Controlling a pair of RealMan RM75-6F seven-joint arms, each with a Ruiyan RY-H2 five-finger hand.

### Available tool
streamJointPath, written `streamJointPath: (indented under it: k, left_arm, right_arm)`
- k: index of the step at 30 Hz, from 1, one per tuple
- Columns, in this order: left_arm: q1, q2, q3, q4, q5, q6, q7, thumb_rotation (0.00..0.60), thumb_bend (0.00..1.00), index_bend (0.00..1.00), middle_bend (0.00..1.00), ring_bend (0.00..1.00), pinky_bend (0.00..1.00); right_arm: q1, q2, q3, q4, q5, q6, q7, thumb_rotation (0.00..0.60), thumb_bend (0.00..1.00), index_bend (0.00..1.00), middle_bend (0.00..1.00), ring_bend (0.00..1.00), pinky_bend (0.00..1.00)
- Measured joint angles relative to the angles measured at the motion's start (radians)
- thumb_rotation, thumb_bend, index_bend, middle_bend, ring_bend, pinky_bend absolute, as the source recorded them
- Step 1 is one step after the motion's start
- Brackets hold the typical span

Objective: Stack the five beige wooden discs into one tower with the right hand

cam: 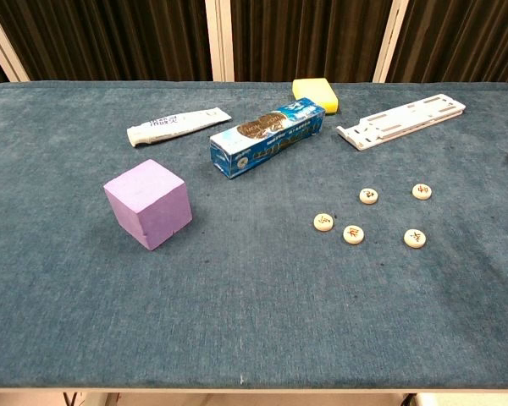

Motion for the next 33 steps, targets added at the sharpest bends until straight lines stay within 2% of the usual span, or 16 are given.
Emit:
streamJointPath:
  k: [5, 13, 28, 33]
  left_arm:
    - [0.006, -0.001, 0.002, 0.01, -0.007, 0.0, -0.01, 0.6, 0.05, 0.09, 0.08, 0.02, 0.0]
    - [0.016, -0.004, 0.003, 0.024, -0.017, 0.001, -0.024, 0.6, 0.05, 0.09, 0.08, 0.02, 0.0]
    - [0.023, -0.008, 0.003, 0.039, -0.021, 0.0, -0.036, 0.6, 0.05, 0.09, 0.08, 0.02, 0.0]
    - [0.023, -0.007, 0.003, 0.041, -0.022, -0.002, -0.036, 0.6, 0.05, 0.09, 0.08, 0.02, 0.0]
  right_arm:
    - [0.084, -0.128, 0.014, 0.091, 0.021, -0.136, -0.055, 0.6, 0.4, 0.41, 0.11, 0.01, 0.08]
    - [0.157, -0.234, 0.032, 0.195, 0.041, -0.209, -0.081, 0.6, 0.44, 0.45, 0.11, 0.01, 0.08]
    - [0.18, -0.263, 0.024, 0.227, 0.052, -0.221, -0.061, 0.6, 0.52, 0.54, 0.13, 0.03, 0.08]
    - [0.186, -0.257, 0.037, 0.214, 0.055, -0.208, -0.046, 0.6, 0.53, 0.56, 0.14, 0.03, 0.08]
